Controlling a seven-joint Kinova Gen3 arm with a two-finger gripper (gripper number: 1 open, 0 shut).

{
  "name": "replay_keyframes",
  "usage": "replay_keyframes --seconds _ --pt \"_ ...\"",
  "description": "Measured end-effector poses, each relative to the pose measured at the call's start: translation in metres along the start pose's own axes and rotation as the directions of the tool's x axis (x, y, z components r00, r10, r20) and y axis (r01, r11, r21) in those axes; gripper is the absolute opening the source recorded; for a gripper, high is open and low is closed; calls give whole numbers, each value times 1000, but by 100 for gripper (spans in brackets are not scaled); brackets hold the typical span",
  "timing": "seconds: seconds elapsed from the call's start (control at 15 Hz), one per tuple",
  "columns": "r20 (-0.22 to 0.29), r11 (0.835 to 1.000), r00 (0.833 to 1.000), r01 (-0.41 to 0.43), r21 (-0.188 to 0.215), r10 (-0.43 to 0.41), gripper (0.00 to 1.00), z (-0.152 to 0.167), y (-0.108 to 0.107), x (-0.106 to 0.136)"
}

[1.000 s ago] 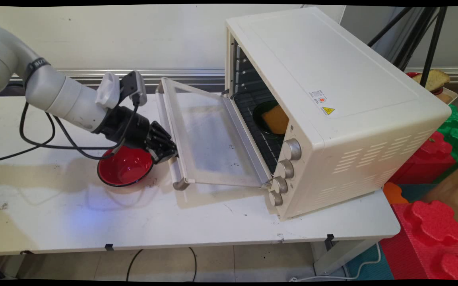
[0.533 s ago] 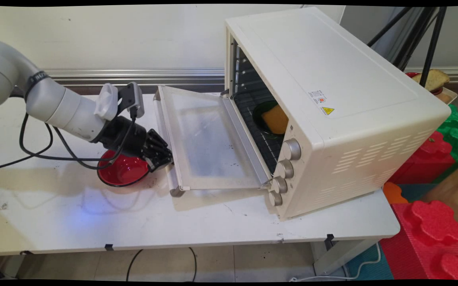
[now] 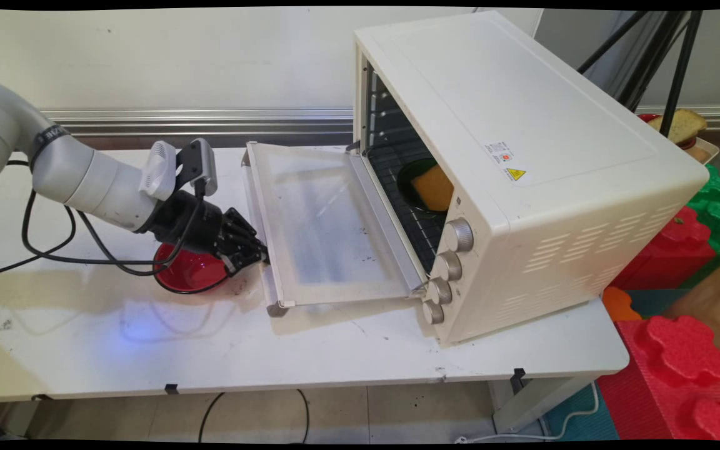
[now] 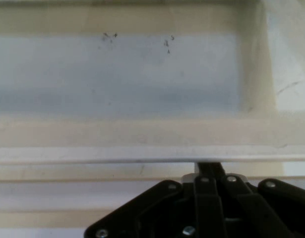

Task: Open the oven

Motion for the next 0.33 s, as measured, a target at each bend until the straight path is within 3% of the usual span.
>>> replay_keyframes --seconds 0.33 --pt "-3 1000 1000 -2 11 2 0 -5 1 -8"
